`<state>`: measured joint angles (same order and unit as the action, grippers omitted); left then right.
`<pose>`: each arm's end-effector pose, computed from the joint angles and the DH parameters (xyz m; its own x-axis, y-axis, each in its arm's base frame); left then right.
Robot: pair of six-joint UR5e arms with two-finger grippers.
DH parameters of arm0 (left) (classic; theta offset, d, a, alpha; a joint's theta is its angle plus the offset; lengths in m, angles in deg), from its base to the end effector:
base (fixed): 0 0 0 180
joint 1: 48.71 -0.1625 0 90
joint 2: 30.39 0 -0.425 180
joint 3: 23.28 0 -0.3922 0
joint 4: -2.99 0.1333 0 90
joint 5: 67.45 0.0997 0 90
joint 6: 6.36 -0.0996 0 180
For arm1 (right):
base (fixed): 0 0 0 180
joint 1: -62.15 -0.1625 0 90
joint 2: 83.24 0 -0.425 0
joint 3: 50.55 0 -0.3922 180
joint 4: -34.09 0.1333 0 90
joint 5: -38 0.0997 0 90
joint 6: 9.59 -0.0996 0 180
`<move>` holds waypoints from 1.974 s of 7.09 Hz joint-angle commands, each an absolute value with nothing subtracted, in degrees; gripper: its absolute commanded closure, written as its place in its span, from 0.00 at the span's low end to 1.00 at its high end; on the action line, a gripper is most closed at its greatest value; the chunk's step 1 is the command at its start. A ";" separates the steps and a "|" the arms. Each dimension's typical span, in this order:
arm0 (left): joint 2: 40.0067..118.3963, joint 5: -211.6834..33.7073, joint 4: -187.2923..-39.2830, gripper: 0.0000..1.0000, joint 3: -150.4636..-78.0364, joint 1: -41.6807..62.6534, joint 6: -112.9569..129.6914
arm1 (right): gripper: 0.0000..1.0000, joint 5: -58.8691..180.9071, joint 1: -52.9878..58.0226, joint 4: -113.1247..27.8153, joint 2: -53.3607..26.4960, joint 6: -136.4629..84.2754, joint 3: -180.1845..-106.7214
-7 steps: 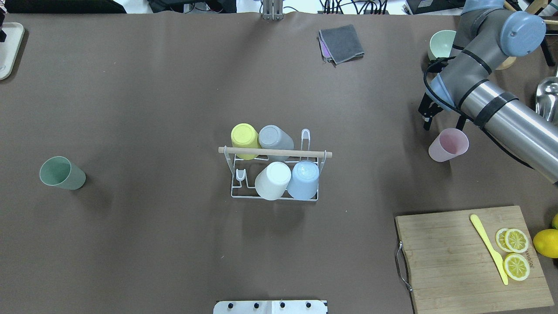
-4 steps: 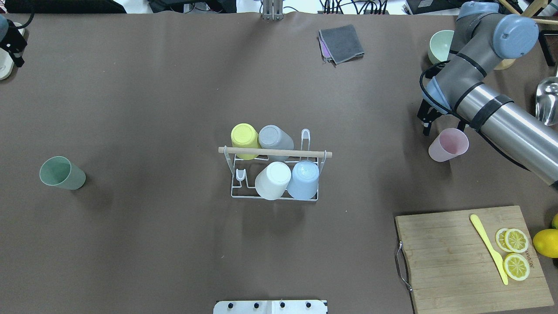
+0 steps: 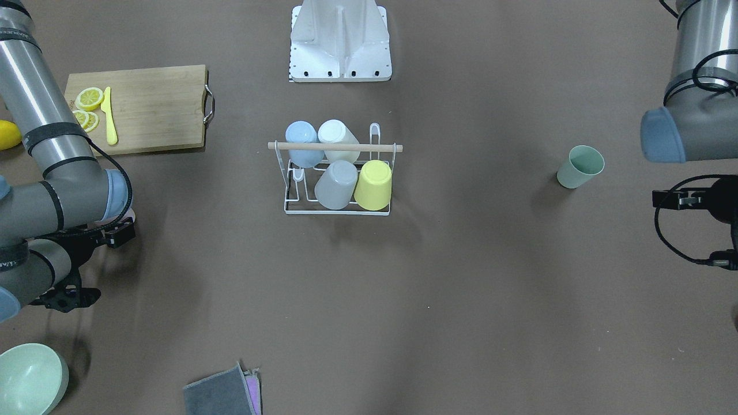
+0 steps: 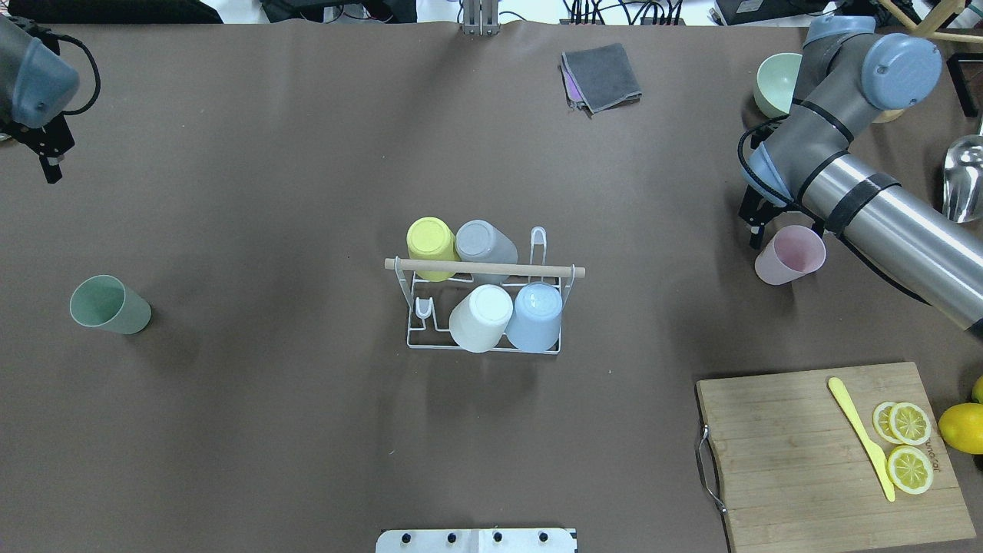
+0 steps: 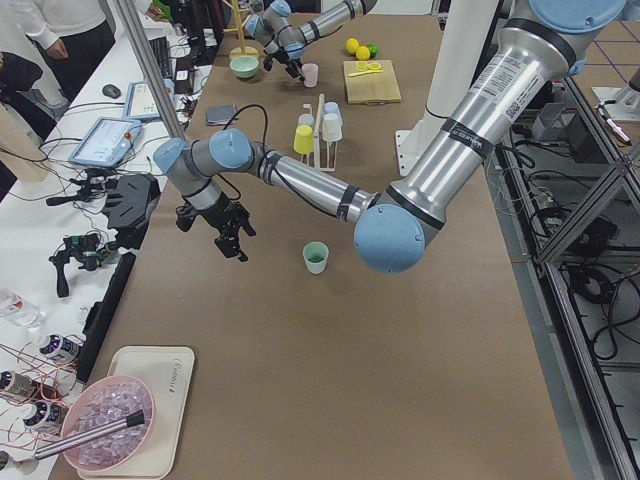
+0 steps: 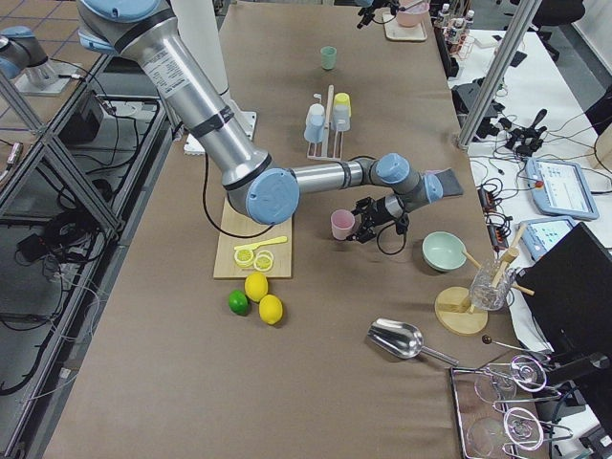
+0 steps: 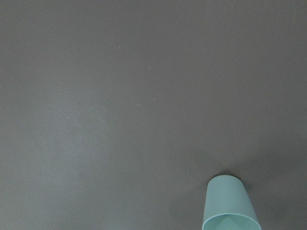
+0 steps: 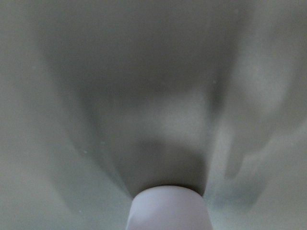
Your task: Place cup on cup holder
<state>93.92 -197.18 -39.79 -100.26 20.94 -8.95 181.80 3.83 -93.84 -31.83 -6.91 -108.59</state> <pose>0.1646 -0.6441 0.4836 0.8033 0.0435 -0.5940 -0.3494 0.8421 -0.4109 -0.3275 -0.6314 0.5515 0.7010 0.0125 0.7131 0.4820 0.7285 -0.4867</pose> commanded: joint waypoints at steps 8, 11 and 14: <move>91.78 -205.78 -53.53 0.03 -94.91 14.22 1.20 | 0.32 183.37 5.46 -96.69 -31.65 -4.67 -107.15; 91.69 -207.11 -48.96 0.03 -94.65 11.42 0.84 | 0.76 183.54 5.02 -96.43 -31.91 -4.15 -107.58; 89.50 -207.90 -48.95 0.03 -94.74 9.39 0.84 | 0.75 185.98 0.30 -95.81 -31.92 1.79 -113.45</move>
